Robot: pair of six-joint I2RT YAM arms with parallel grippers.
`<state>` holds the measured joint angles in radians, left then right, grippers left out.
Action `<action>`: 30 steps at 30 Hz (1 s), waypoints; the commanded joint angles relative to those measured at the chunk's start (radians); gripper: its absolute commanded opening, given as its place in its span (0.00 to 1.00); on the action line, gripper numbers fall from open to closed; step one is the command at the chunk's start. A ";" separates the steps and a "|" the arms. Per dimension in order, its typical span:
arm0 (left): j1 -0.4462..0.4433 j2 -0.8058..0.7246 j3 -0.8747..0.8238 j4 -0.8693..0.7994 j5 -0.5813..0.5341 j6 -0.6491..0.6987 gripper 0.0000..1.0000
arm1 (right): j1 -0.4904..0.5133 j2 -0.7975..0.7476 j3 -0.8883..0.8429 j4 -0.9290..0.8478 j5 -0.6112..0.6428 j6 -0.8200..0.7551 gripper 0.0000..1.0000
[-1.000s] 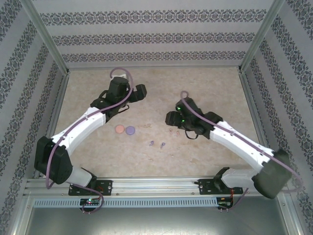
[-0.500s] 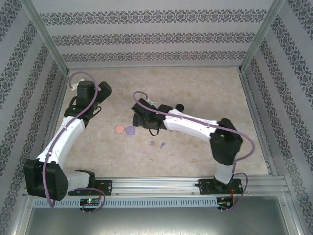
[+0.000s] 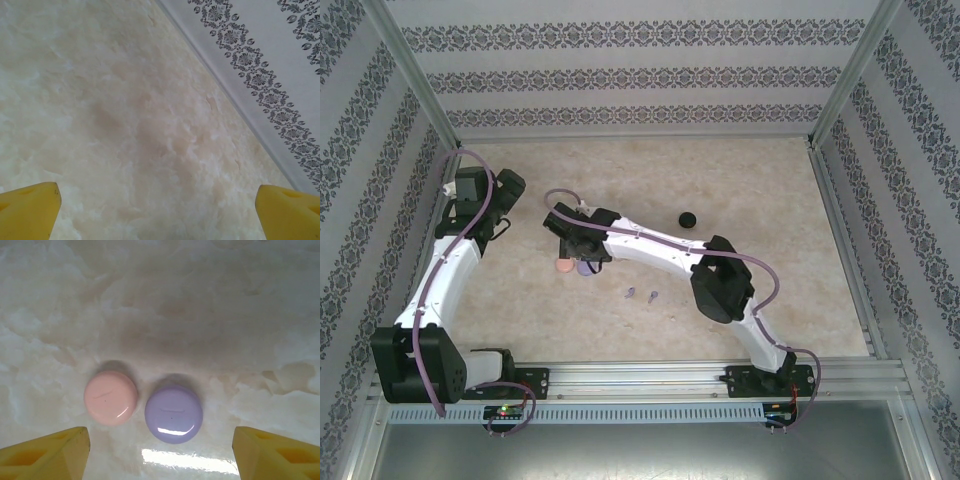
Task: Insert the wireless bluetooth earbuds into the charging case
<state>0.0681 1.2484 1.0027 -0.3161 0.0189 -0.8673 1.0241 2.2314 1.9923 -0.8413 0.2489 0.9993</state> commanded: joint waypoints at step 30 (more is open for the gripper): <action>0.026 0.007 -0.004 0.042 0.091 -0.012 0.99 | 0.010 0.171 0.053 -0.074 -0.033 0.005 0.68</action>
<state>0.0807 1.2484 1.0027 -0.3061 0.1005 -0.8730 1.0302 2.3775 2.0617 -0.9100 0.2268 1.0149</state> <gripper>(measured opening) 0.994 0.685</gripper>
